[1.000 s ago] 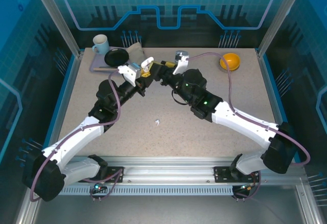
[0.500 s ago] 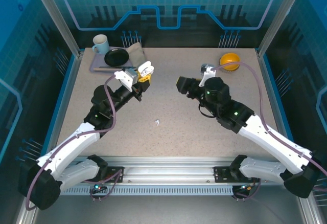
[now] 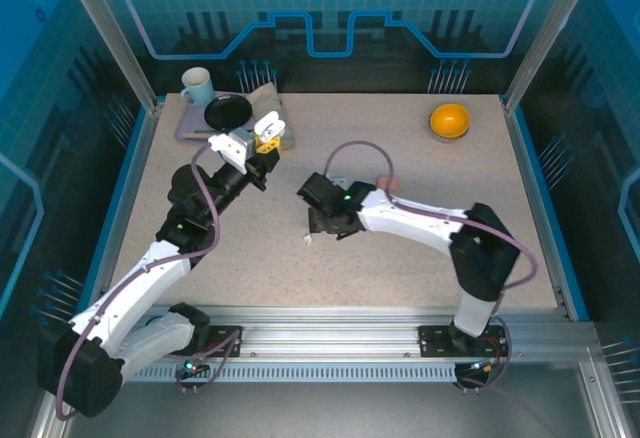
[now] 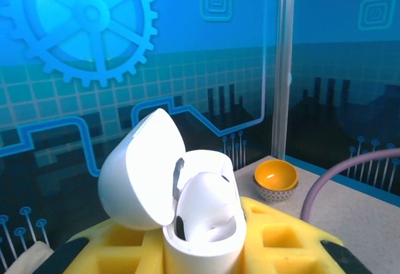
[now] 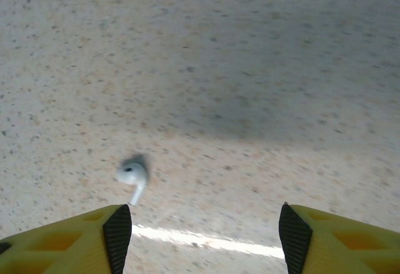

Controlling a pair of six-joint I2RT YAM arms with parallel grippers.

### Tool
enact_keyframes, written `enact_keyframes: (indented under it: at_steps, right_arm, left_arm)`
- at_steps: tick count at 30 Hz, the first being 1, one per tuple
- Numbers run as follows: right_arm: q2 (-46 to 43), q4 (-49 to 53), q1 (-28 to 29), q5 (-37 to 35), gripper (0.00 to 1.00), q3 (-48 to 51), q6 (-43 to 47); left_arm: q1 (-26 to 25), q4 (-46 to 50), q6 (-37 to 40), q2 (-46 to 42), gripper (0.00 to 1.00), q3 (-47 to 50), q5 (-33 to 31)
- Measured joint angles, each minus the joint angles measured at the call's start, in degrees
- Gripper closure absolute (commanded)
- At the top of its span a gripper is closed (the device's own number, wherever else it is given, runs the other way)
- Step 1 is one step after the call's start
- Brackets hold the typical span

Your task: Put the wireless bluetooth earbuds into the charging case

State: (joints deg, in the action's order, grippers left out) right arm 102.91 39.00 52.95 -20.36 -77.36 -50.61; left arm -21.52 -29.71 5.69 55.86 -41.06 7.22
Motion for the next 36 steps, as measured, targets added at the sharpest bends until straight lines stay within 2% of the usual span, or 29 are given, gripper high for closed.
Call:
enact_keyframes:
  at_steps: [7,15,36]
  right_arm:
    - [10.73,4.83,1.81,1.79,0.37,-9.70,3.28]
    - [17.94,8.04,2.58,4.00,0.41,-15.61,4.57]
    - [22.95,9.14,2.67,4.59,0.49,-18.91,4.61]
  left_arm:
    - [2.43,-0.11,-1.29,-1.53,1.00,0.00,-0.55]
    - [2.93,-0.09,-1.33,-2.14,1.00,0.02,-0.57]
    - [3.21,-0.11,-2.78,-2.34,1.00,0.79,-0.55]
